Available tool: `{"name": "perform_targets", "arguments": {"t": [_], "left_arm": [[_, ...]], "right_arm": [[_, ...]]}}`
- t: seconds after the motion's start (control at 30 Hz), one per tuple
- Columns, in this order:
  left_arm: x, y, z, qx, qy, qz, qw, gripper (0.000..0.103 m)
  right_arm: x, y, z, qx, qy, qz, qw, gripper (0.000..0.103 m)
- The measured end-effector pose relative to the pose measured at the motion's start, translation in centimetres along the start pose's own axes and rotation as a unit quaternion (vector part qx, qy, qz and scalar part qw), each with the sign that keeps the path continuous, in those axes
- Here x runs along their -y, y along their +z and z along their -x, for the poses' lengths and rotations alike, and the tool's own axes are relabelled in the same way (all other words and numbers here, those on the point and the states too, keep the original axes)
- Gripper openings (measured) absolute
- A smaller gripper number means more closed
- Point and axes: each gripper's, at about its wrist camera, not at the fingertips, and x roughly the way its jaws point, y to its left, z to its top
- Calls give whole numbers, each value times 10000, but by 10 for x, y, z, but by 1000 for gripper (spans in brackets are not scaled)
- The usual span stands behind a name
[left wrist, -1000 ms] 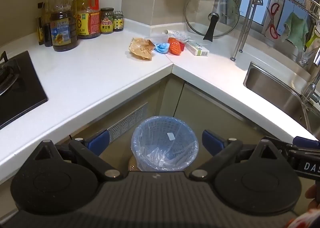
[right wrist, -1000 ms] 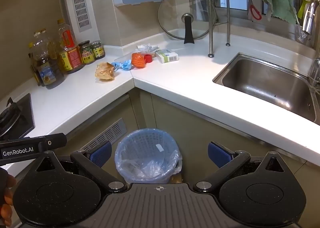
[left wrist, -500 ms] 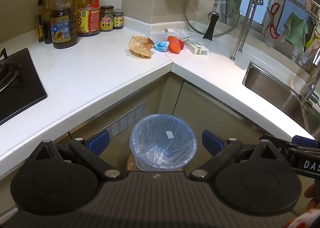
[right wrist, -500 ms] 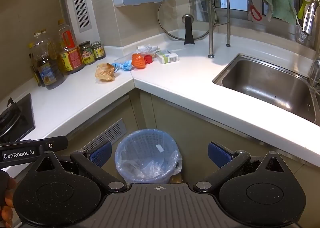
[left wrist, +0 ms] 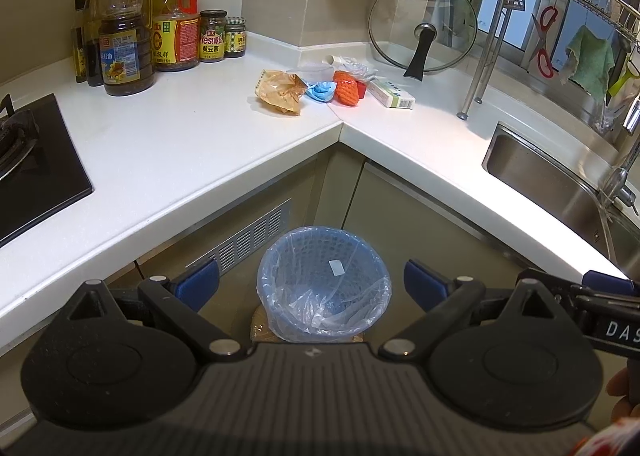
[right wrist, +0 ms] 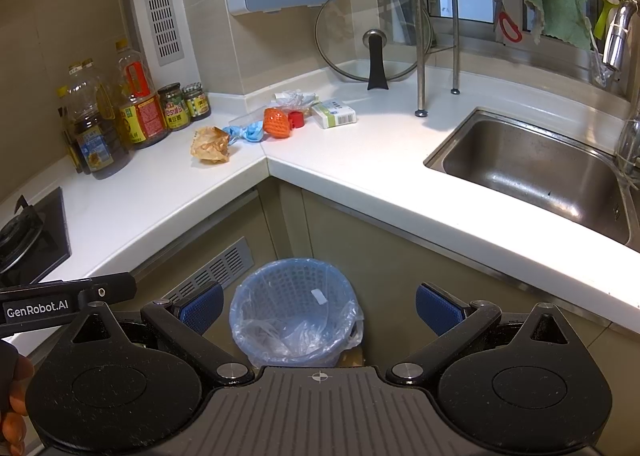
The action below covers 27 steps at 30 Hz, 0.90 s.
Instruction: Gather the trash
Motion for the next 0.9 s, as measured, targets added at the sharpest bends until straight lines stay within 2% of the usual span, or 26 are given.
{"name": "perform_targets", "arguments": {"t": [0.9], "left_arm": [[-3,3,1,-50,1,41,10000,98]], "right_arm": [[-2,1,-1,-8,16,20,10000,102]]}}
